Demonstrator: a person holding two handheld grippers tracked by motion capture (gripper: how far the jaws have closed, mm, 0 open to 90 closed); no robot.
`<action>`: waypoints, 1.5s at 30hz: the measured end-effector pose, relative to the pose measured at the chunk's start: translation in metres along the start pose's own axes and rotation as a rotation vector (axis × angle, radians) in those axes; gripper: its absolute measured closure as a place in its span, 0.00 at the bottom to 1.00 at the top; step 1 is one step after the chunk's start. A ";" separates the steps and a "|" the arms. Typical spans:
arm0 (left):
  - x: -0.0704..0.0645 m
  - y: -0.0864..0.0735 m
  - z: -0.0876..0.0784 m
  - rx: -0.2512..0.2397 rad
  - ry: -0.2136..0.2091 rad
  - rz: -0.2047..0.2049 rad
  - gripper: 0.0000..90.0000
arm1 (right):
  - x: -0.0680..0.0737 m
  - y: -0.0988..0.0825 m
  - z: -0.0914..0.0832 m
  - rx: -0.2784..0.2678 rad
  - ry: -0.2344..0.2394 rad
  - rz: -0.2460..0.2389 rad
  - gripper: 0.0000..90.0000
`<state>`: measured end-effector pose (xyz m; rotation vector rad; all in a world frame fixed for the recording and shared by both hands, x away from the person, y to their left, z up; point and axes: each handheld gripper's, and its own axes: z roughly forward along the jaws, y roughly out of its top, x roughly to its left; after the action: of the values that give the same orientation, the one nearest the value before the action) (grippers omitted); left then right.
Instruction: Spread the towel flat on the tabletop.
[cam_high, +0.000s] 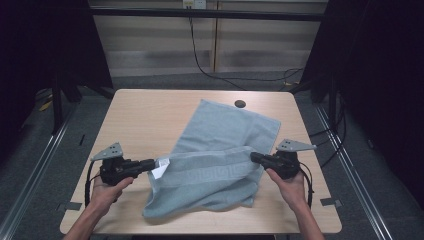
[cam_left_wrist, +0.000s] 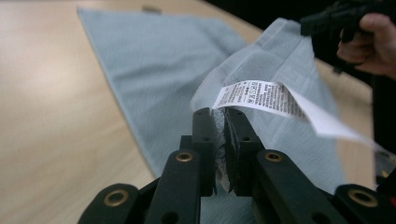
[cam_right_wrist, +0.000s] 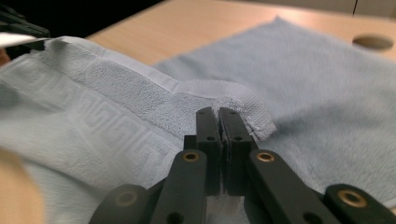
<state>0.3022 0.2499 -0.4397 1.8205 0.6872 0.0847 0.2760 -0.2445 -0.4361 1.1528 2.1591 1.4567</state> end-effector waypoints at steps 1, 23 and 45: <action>0.000 0.000 0.000 0.000 0.000 0.000 0.93 | 0.005 0.004 -0.008 -0.018 0.007 -0.007 0.98; -0.079 -0.066 -0.037 0.159 -0.230 0.047 0.74 | 0.071 -0.069 -0.104 0.044 0.130 -0.029 0.76; 0.025 -0.026 0.105 0.290 0.119 0.051 0.62 | 0.000 -0.044 0.035 0.238 0.020 -0.019 0.57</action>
<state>0.3528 0.1785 -0.5076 2.1242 0.7681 0.1337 0.2784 -0.2296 -0.4902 1.1939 2.4015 1.2327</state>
